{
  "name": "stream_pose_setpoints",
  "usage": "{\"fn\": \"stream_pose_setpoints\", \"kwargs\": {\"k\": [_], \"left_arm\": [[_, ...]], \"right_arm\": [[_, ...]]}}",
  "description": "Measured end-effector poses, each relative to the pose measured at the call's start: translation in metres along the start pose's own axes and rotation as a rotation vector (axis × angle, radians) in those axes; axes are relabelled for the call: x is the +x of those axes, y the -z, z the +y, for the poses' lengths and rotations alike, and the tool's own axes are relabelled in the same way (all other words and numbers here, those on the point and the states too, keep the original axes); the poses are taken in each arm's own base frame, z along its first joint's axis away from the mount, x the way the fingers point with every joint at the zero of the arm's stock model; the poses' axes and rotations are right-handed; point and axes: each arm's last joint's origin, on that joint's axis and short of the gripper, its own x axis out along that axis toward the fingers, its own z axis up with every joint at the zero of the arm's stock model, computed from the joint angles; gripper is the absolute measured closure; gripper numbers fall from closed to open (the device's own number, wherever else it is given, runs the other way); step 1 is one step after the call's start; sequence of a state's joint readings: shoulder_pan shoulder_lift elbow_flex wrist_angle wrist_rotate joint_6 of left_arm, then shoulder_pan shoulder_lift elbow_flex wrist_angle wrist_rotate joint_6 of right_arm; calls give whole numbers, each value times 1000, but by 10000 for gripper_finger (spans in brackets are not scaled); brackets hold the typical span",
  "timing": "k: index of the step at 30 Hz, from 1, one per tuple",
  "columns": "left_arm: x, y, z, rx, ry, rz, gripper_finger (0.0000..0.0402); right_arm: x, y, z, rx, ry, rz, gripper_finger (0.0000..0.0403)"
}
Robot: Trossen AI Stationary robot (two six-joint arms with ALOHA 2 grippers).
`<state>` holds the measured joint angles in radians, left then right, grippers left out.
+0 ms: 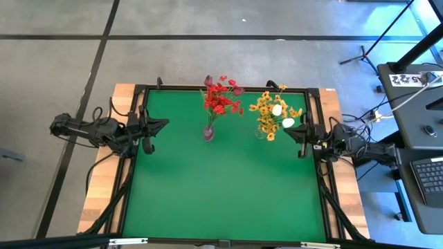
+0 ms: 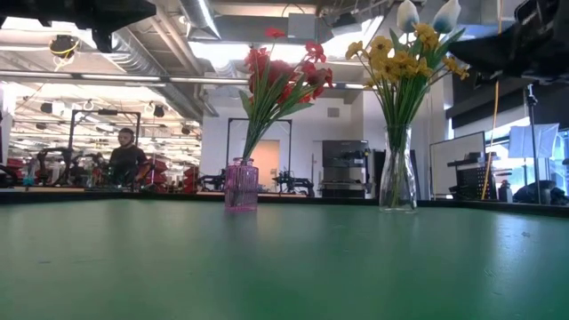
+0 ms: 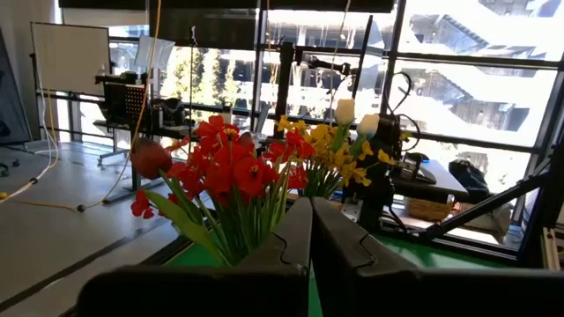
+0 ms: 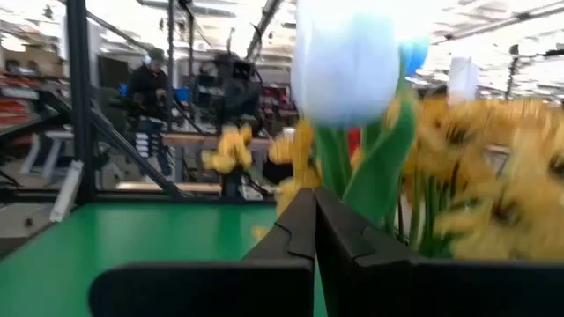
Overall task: Sort flowers into vase by color
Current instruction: Return to Home Position
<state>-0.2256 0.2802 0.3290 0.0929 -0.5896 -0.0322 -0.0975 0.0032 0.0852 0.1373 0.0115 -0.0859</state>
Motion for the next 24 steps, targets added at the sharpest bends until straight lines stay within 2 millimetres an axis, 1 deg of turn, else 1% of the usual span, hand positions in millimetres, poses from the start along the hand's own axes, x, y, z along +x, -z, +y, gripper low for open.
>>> {"fn": "stream_pose_setpoints", "kwargs": {"k": [6,10,15,19,24], "left_arm": [[0,1,0,7,-3,11,402],[0,7,0,16,-4,47,401],[-1,21,1,5,18,33,401],[-2,39,1,-7,56,-4,401],[-5,60,3,-13,62,-35,401]], "right_arm": [[-1,14,13,-23,54,53,403],[-2,20,20,-46,59,80,403],[-4,24,27,-56,16,101,403],[-5,27,28,-59,-5,127,403],[-5,28,29,-40,-30,139,403]]}}
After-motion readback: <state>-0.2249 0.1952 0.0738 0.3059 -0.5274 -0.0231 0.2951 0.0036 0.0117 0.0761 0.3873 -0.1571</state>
